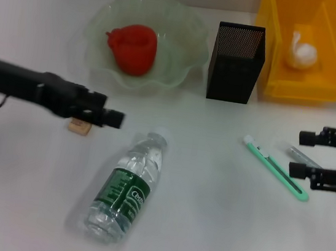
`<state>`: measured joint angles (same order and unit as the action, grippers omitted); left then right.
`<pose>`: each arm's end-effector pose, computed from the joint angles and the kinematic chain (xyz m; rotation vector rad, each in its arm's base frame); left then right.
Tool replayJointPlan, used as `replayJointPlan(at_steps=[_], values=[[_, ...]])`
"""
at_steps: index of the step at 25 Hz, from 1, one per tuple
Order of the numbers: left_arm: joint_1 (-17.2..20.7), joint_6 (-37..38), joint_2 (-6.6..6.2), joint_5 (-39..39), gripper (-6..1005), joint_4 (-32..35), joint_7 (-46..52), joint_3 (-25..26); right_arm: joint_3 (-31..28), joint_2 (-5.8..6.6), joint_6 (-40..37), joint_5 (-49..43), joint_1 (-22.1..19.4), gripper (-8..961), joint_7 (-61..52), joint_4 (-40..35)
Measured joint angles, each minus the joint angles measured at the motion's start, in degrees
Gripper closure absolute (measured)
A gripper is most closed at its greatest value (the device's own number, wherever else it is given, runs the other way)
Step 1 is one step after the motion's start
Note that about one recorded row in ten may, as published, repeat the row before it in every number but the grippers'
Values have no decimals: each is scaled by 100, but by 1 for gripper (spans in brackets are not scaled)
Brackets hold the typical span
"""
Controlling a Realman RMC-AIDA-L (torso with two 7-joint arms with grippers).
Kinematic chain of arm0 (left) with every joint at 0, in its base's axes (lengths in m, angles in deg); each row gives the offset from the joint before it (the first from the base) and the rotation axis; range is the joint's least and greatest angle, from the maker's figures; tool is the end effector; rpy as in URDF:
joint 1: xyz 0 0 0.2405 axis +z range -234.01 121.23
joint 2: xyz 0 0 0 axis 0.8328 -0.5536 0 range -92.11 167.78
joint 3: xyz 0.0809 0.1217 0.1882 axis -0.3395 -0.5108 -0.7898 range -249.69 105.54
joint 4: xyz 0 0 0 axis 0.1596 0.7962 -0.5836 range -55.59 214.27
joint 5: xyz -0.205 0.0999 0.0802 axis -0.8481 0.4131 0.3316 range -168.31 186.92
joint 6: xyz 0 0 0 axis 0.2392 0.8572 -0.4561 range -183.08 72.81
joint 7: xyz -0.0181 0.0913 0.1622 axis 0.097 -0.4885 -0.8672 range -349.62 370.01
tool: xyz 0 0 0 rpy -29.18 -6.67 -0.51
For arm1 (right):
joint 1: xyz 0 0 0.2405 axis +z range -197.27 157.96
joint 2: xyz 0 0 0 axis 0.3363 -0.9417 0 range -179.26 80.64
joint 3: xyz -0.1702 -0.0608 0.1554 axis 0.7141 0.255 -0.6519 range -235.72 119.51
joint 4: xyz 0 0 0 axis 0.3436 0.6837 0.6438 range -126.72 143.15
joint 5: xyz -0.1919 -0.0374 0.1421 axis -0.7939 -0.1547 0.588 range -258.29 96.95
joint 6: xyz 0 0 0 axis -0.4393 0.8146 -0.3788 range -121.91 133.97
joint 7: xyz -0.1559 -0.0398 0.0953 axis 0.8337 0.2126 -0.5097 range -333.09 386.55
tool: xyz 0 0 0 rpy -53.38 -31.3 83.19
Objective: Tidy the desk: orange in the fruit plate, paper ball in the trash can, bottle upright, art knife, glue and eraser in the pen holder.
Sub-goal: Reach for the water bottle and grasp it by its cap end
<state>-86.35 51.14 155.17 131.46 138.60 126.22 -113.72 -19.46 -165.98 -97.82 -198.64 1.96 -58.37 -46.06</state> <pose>-0.2201 0.3454 0.0348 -2.8436 -1.1146 -0.4890 0.2736 0.3171 0.0383 -2.8080 0.5991 0.5661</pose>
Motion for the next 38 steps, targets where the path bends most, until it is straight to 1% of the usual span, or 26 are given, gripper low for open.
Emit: replayJointPlan(at_steps=[1, 2, 3, 4, 5, 6, 7, 8, 10, 11, 12, 13, 14, 15, 16, 18, 19, 20, 21, 22, 26, 27, 31, 32, 33, 38], values=[[0, 0, 0, 0, 166, 0, 0, 0, -168, 36, -13, 1, 1, 224, 341, 482], [0, 0, 0, 0, 167, 0, 0, 0, -168, 36, -13, 1, 1, 224, 341, 482], [0, 0, 0, 0, 167, 0, 0, 0, -236, 58, 2, 1, -4, 224, 529, 720], [0, 0, 0, 0, 168, 0, 0, 0, -236, 58, 2, 1, -4, 224, 529, 720], [-295, -144, 77, 402, 168, 277, 712, -356, -260, 65, 12, -1, -16, 224, 606, 790], [-914, -942, 127, 1104, 169, 404, 2540, -1595, -270, 57, 14, -7, -52, 224, 683, 814], [-914, -942, 127, 1104, 169, 404, 2540, -1595, -270, 57, 14, -7, -52, 224, 683, 814], [-984, -1157, 128, 1189, 169, 403, 2851, -1927, -271, 50, 15, -10, -69, 224, 708, 815], [-984, -1157, 128, 1189, 170, 403, 2851, -1927, -272, 38, 29, -10, -105, 224, 767, 815], [-1107, -1585, 134, 1406, 171, 397, 3405, -2571, -274, 34, 40, -10, -128, 224, 798, 815], [-1107, -1585, 134, 1406, 171, 397, 3405, -2571, -274, 34, 40, -10, -128, 223, 798, 815], [-1195, -1749, 142, 1524, 171, 368, 3647, -2870, -275, 23, 42, -7, -151, 223, 854, 816], [-1195, -1749, 142, 1524, 172, 368, 3647, -2870, -275, 23, 42, -7, -151, 223, 854, 816], [-1268, -1859, 154, 1592, 172, 319, 3789, -3023, -276, 16, 42, -2, -160, 223, 885, 818], [-1429, -2034, 168, 1666, 173, 91, 3933, -3123, -279, 4, 42, 3, -170, 223, 930, 823], [-1513, -2187, 177, 1677, 173, -126, 3953, -3182, -278, -7, 42, 6, -171, 223, 949, 827], [-1513, -2187, 177, 1677, 174, -126, 3953, -3182, -278, -7, 42, 6, -171, 223, 949, 827], [-1572, -2478, 183, 1667, 174, -363, 4010, -3382, -280, -11, 42, 7, -173, 223, 960, 827], [-1587, -2568, 183, 1667, 175, -422, 4037, -3465, -280, -18, 41, 10, -175, 223, 988, 830], [-1587, -2568, 183, 1667, 175, -422, 4037, -3465, -280, -19, 41, 11, -178, 223, 998, 831], [-1633, -2891, 185, 1651, 177, -547, 4234, -3896, -297, -18, 39, 15, -183, 223, 1008, 874], [-1633, -2891, 185, 1651, 177, -547, 4234, -3896, -297, -18, 39, 15, -183, 223, 1008, 874], [-1636, -3174, 185, 1641, 179, -555, 4538, -4452, -329, -17, 44, 19, -183, 223, 1027, 906], [-1636, -3174, 185, 1641, 179, -555, 4538, -4452, -329, -17, 44, 19, -183, 223, 1027, 906], [-1637, -3247, 185, 1601, 180, -568, 4584, -4573, -338, -16, 43, 20, -172, 223, 1045, 921], [-1638, -3350, 184, 1451, 182, -617, 4602, -4656, -354, -14, 44, 21, -154, 223, 1089, 960]])
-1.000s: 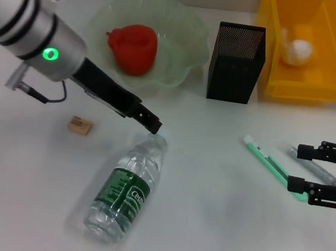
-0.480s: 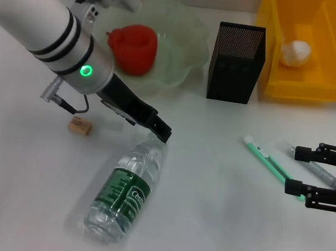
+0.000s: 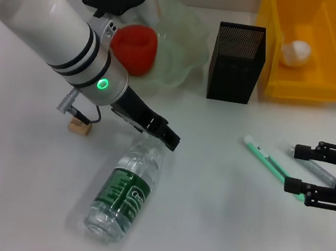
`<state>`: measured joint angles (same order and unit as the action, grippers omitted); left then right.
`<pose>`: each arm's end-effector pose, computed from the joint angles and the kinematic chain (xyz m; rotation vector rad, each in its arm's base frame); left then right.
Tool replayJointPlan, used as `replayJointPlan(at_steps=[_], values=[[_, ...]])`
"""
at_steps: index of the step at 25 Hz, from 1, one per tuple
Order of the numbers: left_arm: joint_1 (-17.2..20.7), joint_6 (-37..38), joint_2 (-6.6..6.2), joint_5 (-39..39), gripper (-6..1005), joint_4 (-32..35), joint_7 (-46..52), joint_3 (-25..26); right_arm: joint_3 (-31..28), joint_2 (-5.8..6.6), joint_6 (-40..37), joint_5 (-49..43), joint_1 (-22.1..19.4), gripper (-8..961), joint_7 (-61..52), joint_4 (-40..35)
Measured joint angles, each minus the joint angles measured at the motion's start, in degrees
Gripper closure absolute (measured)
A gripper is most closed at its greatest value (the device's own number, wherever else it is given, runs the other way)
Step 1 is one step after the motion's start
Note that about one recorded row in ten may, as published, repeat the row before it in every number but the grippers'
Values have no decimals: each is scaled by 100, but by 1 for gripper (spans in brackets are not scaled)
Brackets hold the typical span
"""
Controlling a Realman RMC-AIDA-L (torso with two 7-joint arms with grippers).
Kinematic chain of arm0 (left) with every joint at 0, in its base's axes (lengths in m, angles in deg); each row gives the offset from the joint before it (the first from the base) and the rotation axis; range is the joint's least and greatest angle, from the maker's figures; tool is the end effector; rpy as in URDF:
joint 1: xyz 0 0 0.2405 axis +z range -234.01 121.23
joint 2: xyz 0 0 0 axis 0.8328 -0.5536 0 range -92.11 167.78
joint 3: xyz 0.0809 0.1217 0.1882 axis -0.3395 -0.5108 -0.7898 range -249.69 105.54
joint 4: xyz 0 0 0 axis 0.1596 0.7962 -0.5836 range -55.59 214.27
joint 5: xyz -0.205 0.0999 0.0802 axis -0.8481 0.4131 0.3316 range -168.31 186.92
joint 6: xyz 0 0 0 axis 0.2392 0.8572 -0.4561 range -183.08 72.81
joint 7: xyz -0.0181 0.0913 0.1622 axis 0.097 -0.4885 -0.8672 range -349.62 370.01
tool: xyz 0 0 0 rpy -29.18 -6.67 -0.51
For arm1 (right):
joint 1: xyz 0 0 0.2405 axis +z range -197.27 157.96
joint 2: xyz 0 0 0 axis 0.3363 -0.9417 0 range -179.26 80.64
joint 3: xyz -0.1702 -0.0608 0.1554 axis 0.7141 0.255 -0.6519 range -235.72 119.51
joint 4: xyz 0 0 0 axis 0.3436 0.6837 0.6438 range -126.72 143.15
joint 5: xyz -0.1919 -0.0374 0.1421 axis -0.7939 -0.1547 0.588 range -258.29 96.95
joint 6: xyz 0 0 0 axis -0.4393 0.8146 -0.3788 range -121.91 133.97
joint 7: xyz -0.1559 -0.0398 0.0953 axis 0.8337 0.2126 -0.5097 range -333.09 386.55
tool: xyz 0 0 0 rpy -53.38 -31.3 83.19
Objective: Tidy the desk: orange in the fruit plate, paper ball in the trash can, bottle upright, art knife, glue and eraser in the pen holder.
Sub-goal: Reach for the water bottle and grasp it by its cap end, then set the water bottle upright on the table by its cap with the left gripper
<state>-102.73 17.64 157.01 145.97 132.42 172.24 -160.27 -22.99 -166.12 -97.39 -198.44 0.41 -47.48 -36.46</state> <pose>-0.1560 0.4000 -0.1159 -2.5519 -1.2824 0.3630 0.2954 0.2965 0.0177 -2.7726 0.5675 0.6805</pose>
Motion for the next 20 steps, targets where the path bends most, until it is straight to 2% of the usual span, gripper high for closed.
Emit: replayJointPlan(at_steps=[8, 20], values=[[62, -244, 0, -118, 185, -104, 0, -299, -330, 1, -49, 0, -15, 227, 121, 15], [196, -344, 0, -348, 551, 29, -252, -510, -469, 51, -14, 6, 46, 241, 264, 281]])
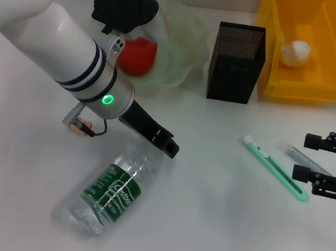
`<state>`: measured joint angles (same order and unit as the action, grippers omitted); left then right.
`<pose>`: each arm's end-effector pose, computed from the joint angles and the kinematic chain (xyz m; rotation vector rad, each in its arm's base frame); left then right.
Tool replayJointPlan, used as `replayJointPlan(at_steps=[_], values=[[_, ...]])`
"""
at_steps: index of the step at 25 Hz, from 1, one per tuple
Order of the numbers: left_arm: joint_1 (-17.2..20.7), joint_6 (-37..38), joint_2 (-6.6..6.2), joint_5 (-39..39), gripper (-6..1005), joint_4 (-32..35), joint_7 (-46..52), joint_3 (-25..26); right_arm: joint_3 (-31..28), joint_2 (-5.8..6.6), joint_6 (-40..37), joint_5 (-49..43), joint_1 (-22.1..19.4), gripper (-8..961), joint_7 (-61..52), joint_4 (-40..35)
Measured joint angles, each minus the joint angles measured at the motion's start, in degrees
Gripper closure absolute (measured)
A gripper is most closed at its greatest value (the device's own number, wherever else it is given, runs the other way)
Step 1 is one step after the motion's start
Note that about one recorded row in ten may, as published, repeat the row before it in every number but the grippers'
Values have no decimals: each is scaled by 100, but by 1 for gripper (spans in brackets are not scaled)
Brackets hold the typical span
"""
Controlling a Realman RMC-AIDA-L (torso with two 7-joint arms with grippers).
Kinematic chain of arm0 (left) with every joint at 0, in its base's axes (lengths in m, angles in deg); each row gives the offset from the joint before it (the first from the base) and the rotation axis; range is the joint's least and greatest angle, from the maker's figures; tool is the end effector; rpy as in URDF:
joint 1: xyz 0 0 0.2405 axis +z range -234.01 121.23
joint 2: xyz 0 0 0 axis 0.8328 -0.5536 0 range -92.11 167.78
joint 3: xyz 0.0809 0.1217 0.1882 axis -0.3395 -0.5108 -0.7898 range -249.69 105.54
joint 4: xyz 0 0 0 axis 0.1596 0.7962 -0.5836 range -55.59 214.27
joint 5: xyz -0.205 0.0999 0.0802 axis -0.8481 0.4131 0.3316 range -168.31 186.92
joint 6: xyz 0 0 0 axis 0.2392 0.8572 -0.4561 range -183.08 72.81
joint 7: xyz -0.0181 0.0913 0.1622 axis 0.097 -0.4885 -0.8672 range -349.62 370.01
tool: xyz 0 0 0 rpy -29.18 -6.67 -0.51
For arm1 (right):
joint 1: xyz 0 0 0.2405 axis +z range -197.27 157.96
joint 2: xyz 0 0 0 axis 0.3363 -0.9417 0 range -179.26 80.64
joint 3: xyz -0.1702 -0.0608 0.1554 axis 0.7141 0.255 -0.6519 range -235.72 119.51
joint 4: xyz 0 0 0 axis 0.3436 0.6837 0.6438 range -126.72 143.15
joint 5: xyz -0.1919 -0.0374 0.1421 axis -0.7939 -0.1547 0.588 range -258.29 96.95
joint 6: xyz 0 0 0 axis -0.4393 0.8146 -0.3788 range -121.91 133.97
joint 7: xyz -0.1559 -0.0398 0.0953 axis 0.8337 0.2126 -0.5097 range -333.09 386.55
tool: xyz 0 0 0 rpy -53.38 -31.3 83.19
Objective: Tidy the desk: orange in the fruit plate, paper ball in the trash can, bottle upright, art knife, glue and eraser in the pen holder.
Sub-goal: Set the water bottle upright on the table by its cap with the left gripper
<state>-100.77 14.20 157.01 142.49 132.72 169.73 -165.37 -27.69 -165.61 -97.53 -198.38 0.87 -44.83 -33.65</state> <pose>-0.1577 0.3894 -0.1321 -2.6127 -1.2151 0.3501 0.3012 0.2983 0.0250 -2.6999 0.5588 0.7373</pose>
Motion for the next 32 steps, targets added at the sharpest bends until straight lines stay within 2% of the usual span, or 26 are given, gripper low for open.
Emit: replayJointPlan(at_steps=[7, 9, 12, 13, 14, 17, 18, 19, 25, 32], values=[[552, 108, -19, -280, 551, 900, -548, 13, -120, 2, 3, 11, 24, 249, 33, 31], [851, 214, -41, -570, 550, 1348, -847, 149, -154, -4, 3, 12, 33, 251, 32, 33], [1028, 302, -48, -820, 550, 1544, -1134, 334, -214, -10, 3, 22, 48, 254, 29, 32], [1213, 449, -52, -1287, 550, 1620, -1642, 629, -257, -14, 3, 68, 59, 255, 25, 33], [1213, 449, -52, -1287, 550, 1620, -1642, 629, -257, -14, 3, 68, 59, 256, 25, 33], [1452, 655, -53, -2147, 550, 1475, -2517, 1126, -287, -26, 2, 132, 66, 260, 26, 31], [1574, 811, -61, -2666, 551, 1290, -3081, 1410, -291, -29, 3, 140, 73, 261, 20, 31], [1574, 811, -61, -2666, 551, 1290, -3081, 1410, -298, -29, 5, 146, 81, 262, 9, 31], [1730, 1082, -69, -3346, 550, 690, -4467, 2090, -498, -57, 20, 199, 140, 269, 4, 125], [1682, 1036, -65, -4415, 550, -453, -6369, 2495, -501, -106, 75, 412, 201, 276, 135, 320]])
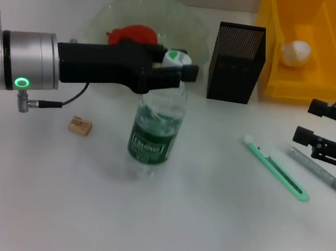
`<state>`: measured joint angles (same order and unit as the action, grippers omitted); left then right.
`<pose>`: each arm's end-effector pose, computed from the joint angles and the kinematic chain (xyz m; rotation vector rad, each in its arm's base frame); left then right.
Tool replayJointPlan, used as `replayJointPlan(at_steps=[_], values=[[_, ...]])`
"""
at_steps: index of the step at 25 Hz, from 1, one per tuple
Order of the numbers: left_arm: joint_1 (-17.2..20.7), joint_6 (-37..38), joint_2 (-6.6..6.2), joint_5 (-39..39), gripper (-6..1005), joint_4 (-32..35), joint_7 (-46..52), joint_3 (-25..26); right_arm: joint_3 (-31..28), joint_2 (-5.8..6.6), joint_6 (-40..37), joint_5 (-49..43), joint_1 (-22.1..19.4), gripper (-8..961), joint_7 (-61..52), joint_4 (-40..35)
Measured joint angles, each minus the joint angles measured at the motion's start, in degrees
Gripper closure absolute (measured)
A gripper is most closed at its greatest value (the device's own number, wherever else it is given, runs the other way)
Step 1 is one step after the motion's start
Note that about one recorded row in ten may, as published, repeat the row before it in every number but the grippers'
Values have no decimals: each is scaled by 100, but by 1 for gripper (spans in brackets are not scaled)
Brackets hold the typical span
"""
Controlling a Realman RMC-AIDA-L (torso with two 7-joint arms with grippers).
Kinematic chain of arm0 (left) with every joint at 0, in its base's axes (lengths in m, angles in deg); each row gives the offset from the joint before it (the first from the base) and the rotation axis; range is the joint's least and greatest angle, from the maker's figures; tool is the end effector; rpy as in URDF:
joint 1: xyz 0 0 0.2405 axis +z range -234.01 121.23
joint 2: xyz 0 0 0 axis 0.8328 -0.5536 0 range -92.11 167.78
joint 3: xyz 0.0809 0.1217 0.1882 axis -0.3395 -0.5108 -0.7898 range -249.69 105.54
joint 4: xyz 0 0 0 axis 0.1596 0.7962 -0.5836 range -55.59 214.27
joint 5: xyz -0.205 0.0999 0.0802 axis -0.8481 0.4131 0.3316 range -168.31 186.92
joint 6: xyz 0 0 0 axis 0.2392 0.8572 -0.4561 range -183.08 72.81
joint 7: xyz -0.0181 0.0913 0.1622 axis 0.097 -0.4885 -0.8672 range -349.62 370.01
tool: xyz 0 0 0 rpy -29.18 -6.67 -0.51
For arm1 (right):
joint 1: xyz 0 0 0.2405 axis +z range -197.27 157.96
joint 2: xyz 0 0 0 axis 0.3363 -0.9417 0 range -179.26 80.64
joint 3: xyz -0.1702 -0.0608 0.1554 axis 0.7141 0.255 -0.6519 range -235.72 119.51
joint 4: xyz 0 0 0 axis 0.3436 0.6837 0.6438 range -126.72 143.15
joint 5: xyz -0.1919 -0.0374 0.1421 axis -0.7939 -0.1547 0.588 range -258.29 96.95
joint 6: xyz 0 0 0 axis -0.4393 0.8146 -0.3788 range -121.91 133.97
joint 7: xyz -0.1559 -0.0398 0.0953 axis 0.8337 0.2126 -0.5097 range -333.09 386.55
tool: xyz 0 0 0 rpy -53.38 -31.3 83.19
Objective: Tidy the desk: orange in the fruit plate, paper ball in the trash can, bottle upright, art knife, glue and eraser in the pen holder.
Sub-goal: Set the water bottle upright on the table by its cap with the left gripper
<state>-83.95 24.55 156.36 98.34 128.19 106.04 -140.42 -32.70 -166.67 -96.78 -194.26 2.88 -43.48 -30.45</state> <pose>-0.1636 0.3814 -0.0410 -2.7493 -0.6951 -0.8939 0.2878 0.3144 0.0292 -2.5663 0.5358 0.9002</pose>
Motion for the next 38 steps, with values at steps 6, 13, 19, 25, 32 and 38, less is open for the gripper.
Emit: replayJointPlan(at_steps=[6, 13, 19, 25, 32, 38], values=[[-28, -9, -4, -775, 551, -937, -1836, 375, 1, -43, -100, 381, 26, 283, -174, 8], [-46, -53, 7, -1154, 550, -1712, -3000, 718, -21, -94, -132, 900, -158, 291, -158, 57], [-63, -98, 20, -1589, 555, -2154, -3655, 729, -25, -101, -130, 1194, -206, 298, -123, 254], [-62, -136, 22, -2104, 561, -2668, -4323, 733, -74, -114, -92, 1240, -212, 304, -106, 370], [-74, -167, 37, -2156, 564, -2856, -4576, 728, -78, -132, -95, 1244, -215, 312, -98, 406], [-56, -152, 45, -2159, 563, -2864, -4593, 717, -80, -150, -123, 1244, -224, 319, -58, 405]])
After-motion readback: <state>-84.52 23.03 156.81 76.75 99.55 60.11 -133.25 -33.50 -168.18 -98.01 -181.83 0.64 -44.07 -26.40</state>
